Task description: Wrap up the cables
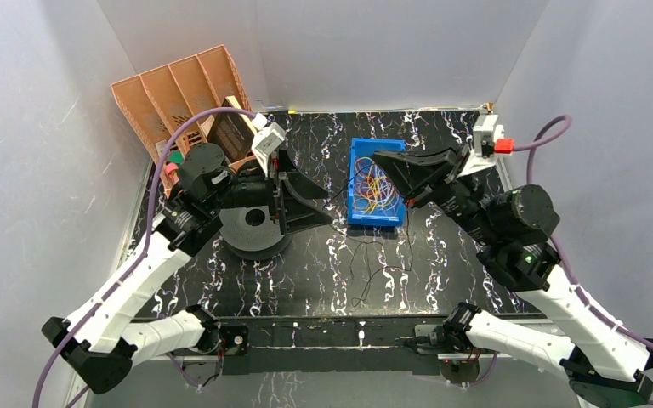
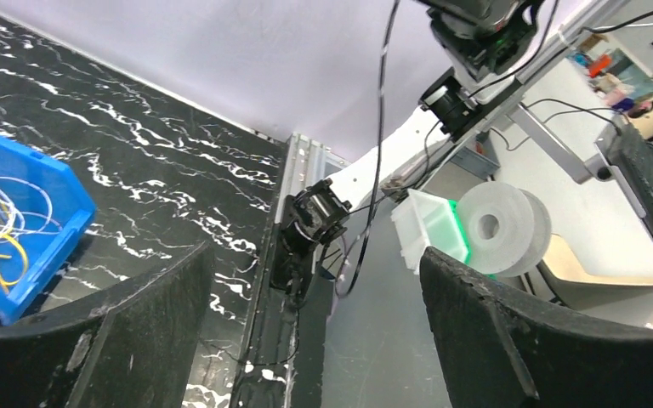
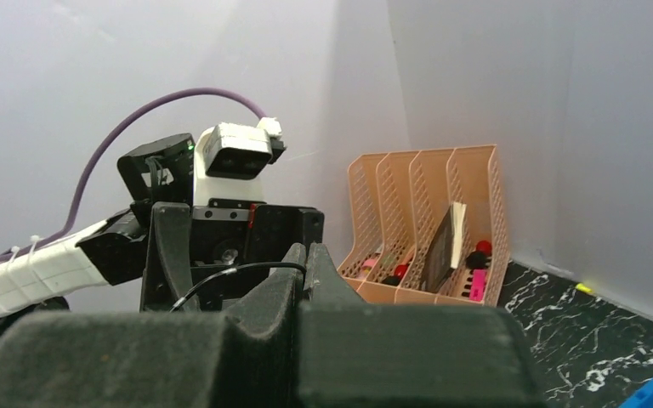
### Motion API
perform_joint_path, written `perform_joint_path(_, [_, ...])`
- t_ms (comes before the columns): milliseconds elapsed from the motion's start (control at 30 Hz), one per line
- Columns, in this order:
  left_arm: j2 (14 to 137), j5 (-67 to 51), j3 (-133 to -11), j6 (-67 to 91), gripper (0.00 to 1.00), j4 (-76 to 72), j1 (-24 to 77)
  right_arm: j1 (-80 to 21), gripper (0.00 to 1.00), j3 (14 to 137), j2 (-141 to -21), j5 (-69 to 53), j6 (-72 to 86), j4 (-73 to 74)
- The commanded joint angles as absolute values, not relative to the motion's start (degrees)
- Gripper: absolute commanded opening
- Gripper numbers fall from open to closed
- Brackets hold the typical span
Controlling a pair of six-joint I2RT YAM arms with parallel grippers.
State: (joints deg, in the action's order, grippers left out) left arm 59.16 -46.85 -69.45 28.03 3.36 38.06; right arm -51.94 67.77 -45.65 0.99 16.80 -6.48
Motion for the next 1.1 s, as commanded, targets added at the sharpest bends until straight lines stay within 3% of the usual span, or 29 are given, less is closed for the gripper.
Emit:
perform_joint_path(0, [60.1,-53.1,-67.7,33.5,0.86,-7.9,38.2,-52.2,0.0,65.5,-45.6,-0.7,22.7,-13.5])
perform_joint_path(233, [61.3,-57.7,-65.2,39.3,0.57,-16.0,38.2,-52.2,0.0,62.3,-45.7,-1.5,25.8,-17.3])
perform_joint_path(500, [60.7,-58.8,-65.1,37.7,0.0,-12.7,38.2,-52.2,0.0,59.3,-43.4,-1.0,26.9,-18.4])
perform_joint_path(700, [59.9,-58.3,-65.9,35.8,0.0,-9.6,38.3,-52.2,0.01,57.5,-41.4,-2.8,26.3,-16.8])
perform_joint_path(900, [60.0,-58.8,-65.7,35.2,0.0,-8.3,38.2,-52.2,0.41,54.5,-39.2,-8.7,22.6,-12.7])
perform_joint_path(967, [59.7,-58.7,-66.2,33.8,0.0,-6.6,38.2,-52.2,0.48,54.6,-38.9,-10.2,20.2,-8.4])
perform_joint_path(1067, [59.1,-58.5,-67.6,31.6,0.0,-3.4,38.2,-52.2,0.51,55.0,-38.7,-10.1,15.9,-0.1])
